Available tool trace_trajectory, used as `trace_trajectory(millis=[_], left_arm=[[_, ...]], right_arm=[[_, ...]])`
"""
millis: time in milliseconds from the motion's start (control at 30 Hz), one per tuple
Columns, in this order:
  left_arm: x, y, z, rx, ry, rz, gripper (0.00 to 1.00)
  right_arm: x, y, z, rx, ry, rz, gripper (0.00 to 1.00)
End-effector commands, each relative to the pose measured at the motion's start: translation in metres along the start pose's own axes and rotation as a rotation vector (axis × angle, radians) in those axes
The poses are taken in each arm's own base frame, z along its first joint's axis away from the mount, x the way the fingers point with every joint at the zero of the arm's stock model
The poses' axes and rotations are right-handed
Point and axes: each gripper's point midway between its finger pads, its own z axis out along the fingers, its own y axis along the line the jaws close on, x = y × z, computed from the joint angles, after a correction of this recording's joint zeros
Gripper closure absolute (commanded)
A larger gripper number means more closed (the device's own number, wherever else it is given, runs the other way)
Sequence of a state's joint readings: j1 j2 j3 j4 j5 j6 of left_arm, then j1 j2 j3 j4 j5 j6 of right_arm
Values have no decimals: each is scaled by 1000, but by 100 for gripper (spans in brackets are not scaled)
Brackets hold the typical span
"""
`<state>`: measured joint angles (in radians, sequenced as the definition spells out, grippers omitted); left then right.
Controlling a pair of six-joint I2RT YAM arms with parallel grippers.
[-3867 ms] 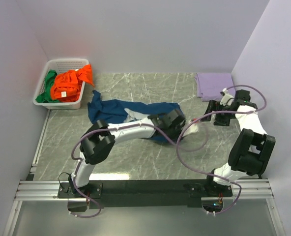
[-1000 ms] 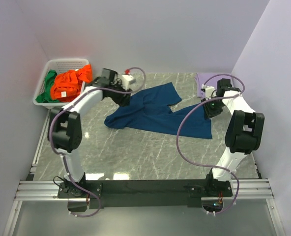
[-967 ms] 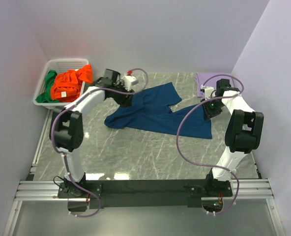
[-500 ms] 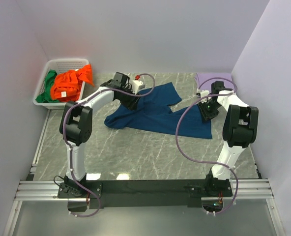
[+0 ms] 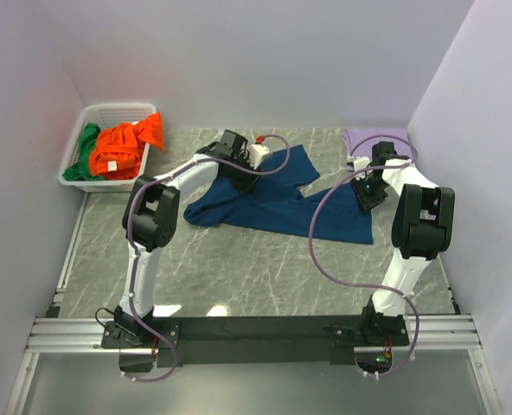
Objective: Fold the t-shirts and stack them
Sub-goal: Flatten the tshirt out
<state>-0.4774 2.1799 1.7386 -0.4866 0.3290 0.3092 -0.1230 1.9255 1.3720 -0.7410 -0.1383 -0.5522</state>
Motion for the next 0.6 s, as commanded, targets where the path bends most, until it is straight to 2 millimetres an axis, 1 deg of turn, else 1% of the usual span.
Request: trace_trajectory(millis=[0,167,267,300,367,400,433,467,500,533,567], left_arm=[[-18,8,7,-49,-35,15,47],[-22,18,14,-93,-38,10,51],[-26,24,15,-121,-52,5,62],[-27,26,14,-129,-57,7,68],[-31,27,12,-138,-72,2,75],[-35,27,7,-145,-84,5,83],[-37,28,5,-151,-89,5,88],[-38,29,3,-157,-100,7,95],[-42,30,-3,-164,-114,9,98],[-45,30,-7,-167,-123,7,99],[-47,31,-14,-170,-134,5,99]], right_arm=[[-2,-7,3,22,0,-17,66],[2,-8,5,26,13,-16,71],[1,-10,4,28,10,-13,78],[1,-9,4,27,10,-12,82],[0,-10,2,27,8,-10,87],[0,-10,1,26,6,-11,92],[-1,-10,0,27,4,-8,93],[-2,-11,-2,29,0,-7,98],[-3,-11,-4,29,-5,-9,100],[-4,-11,-5,28,-6,-9,100],[-4,-11,-7,30,-9,-9,100]])
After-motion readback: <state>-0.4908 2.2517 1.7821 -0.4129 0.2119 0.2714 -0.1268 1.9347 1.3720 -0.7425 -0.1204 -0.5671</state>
